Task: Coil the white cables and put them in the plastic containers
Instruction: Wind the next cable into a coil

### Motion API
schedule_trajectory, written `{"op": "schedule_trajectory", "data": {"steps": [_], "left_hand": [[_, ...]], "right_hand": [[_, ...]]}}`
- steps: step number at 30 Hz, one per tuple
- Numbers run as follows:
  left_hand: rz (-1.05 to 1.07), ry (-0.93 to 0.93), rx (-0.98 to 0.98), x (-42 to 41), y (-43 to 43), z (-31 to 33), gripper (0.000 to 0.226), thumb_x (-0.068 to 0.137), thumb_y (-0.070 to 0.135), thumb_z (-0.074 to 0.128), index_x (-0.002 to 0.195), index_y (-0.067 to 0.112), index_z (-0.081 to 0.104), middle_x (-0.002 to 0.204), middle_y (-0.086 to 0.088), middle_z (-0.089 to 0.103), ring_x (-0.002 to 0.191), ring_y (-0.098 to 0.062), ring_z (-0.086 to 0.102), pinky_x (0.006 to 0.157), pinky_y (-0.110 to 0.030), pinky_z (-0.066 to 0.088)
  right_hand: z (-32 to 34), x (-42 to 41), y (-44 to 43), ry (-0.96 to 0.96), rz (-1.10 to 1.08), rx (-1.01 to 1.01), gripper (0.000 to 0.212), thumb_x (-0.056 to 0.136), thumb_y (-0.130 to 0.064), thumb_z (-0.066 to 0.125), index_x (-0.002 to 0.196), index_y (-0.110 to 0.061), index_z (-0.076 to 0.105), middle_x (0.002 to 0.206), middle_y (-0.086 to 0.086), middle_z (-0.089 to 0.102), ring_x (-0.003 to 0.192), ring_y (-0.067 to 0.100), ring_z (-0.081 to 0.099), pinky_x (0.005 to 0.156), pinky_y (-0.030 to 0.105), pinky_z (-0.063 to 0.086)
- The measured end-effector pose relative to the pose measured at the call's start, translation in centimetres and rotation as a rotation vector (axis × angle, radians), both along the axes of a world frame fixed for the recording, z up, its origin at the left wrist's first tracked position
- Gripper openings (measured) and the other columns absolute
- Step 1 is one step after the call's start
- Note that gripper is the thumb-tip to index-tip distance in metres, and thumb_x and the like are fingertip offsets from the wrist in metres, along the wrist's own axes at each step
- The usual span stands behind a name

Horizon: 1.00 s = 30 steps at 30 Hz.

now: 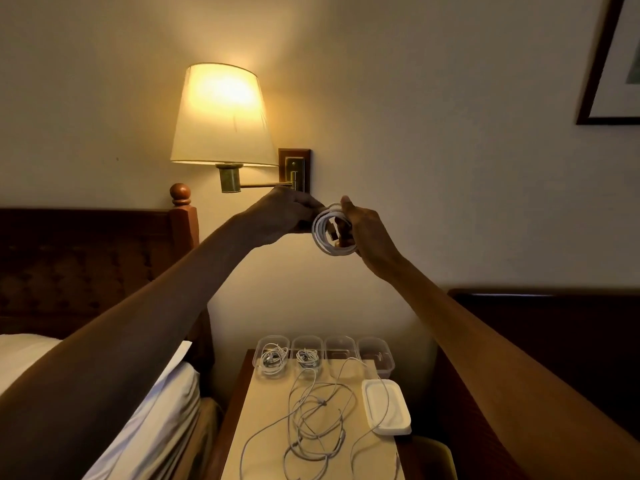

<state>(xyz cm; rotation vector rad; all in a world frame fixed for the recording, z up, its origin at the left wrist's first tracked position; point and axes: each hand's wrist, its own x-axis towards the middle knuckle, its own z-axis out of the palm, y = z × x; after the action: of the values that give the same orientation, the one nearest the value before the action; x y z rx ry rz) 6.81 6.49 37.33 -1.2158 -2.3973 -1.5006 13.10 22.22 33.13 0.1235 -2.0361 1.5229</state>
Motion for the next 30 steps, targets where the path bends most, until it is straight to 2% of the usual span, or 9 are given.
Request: {"op": "schedule_trajectory", "data": {"steps": [2,4,7,11,13,16,19,24,30], "left_hand": [[-0.012,-0.275,0.057,0.4,0.1,0.3,0.018,0.090,0.005,0.065,0.107,0.005,0.072,0.098,-0.008,0.071,0.087,-0.018,0.068,0.069,-0.022,0.056],[-0.040,-0.444,0.069,0.6,0.1,0.5,0.017,0.089,0.007,0.067,0.105,0.008,0.072,0.097,-0.008,0.070,0.088,-0.019,0.065,0.068,-0.024,0.055],[-0.090,-0.569,0.067,0.4,0.4,0.4,0.023,0.090,0.010,0.066,0.113,0.012,0.067,0.104,-0.010,0.068,0.092,-0.022,0.064,0.071,-0.029,0.055],[-0.205,-0.671,0.104,0.4,0.2,0.2,0.038,0.089,0.027,0.067,0.121,0.013,0.052,0.111,-0.015,0.066,0.100,-0.027,0.063,0.082,-0.039,0.052],[-0.304,-0.588,0.037,0.7,0.2,0.1,0.041,0.083,0.024,0.072,0.118,0.017,0.052,0.113,-0.011,0.063,0.102,-0.027,0.061,0.085,-0.040,0.050],[-0.320,-0.416,-0.025,0.9,0.5,0.0,0.040,0.079,0.009,0.076,0.114,0.017,0.059,0.115,-0.010,0.063,0.105,-0.027,0.061,0.084,-0.036,0.051],[-0.305,-0.314,0.006,1.0,0.4,-0.1,0.039,0.076,0.001,0.077,0.111,0.013,0.065,0.115,-0.010,0.064,0.108,-0.027,0.062,0.081,-0.031,0.054],[-0.132,0.128,-0.029,0.7,0.7,-0.5,0.027,0.076,0.020,0.082,0.102,0.017,0.075,0.104,0.005,0.072,0.097,-0.012,0.068,0.081,-0.033,0.058],[0.100,0.586,-0.042,0.2,1.1,-0.9,0.021,0.082,0.032,0.077,0.096,0.017,0.079,0.088,0.009,0.074,0.071,-0.004,0.066,0.066,-0.024,0.053]], "right_hand": [[-0.1,-0.2,0.4,0.021,-0.024,0.036,0.040,0.104,-0.034,0.035,0.098,-0.010,0.066,0.093,0.025,0.063,0.079,0.023,0.058,0.067,0.019,0.048],[-0.5,-0.3,0.6,0.031,-0.031,0.064,0.043,0.105,-0.033,0.033,0.110,-0.004,0.065,0.098,0.020,0.066,0.082,0.018,0.061,0.067,0.011,0.047],[-1.0,-0.5,0.9,0.036,-0.037,0.082,0.043,0.105,-0.032,0.033,0.113,-0.003,0.064,0.092,0.005,0.064,0.077,0.010,0.060,0.065,0.004,0.046],[-1.1,-0.8,1.4,0.019,-0.046,0.098,0.044,0.105,-0.038,0.033,0.097,-0.007,0.063,0.072,0.000,0.056,0.067,0.011,0.052,0.056,0.007,0.041],[-1.1,-0.9,1.5,-0.006,-0.025,0.119,0.047,0.105,-0.039,0.031,0.102,-0.006,0.064,0.071,0.003,0.055,0.066,0.011,0.051,0.058,0.009,0.041],[-1.0,-1.1,1.6,-0.061,0.044,0.093,0.048,0.104,-0.041,0.028,0.112,-0.012,0.065,0.092,0.012,0.066,0.085,0.017,0.062,0.074,0.018,0.048],[-0.4,-0.7,1.6,-0.142,0.083,-0.024,0.041,0.105,-0.041,0.026,0.109,-0.018,0.059,0.097,0.007,0.065,0.083,0.011,0.063,0.069,0.013,0.051],[-0.4,-0.7,1.6,-0.234,0.184,-0.163,0.036,0.104,-0.041,0.031,0.110,-0.017,0.056,0.108,0.014,0.061,0.091,0.022,0.062,0.076,0.031,0.052],[-0.7,-0.6,1.6,-0.229,0.224,-0.257,0.039,0.104,-0.039,0.035,0.088,-0.011,0.057,0.078,0.009,0.049,0.071,0.017,0.050,0.069,0.028,0.048]]}}
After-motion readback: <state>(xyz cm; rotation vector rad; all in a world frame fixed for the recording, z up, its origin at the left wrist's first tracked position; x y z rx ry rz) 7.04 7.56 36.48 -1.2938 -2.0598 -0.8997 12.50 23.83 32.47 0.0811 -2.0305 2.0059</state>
